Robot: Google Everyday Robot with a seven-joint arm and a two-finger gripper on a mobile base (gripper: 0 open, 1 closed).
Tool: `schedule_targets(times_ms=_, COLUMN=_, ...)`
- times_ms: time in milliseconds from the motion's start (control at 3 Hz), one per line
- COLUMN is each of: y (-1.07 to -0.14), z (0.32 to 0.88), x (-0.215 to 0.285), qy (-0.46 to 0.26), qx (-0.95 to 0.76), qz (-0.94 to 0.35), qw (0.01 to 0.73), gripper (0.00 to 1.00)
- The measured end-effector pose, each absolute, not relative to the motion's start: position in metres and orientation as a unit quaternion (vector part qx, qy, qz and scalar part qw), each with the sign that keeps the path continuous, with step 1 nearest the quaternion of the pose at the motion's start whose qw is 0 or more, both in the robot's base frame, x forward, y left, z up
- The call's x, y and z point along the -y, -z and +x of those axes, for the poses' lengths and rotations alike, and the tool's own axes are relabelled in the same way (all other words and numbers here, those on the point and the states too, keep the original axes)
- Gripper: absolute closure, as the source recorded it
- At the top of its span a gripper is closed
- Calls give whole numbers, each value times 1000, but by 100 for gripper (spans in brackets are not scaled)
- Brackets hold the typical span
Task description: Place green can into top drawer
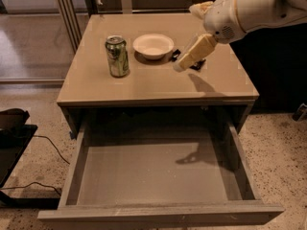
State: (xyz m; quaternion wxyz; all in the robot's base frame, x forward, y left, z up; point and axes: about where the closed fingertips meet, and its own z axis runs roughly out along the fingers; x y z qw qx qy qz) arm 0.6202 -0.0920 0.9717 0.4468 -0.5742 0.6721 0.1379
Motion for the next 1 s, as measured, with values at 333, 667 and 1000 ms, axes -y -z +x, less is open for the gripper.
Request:
schedule_targets(times_ms=333, y=-955, z=640, x=71, qy=-155, qx=-665, qz=-572, qw=455, gripper=0)
schedule_targets(times_ms=667, y=-943, z=655, x=43, qy=-177, qx=-655, qz=-574, qw=459, gripper=0)
schedule_targets(times_ms=1000, y=-943, z=655, x=43, qy=-177, qx=-655, qz=-574, qw=459, gripper=0)
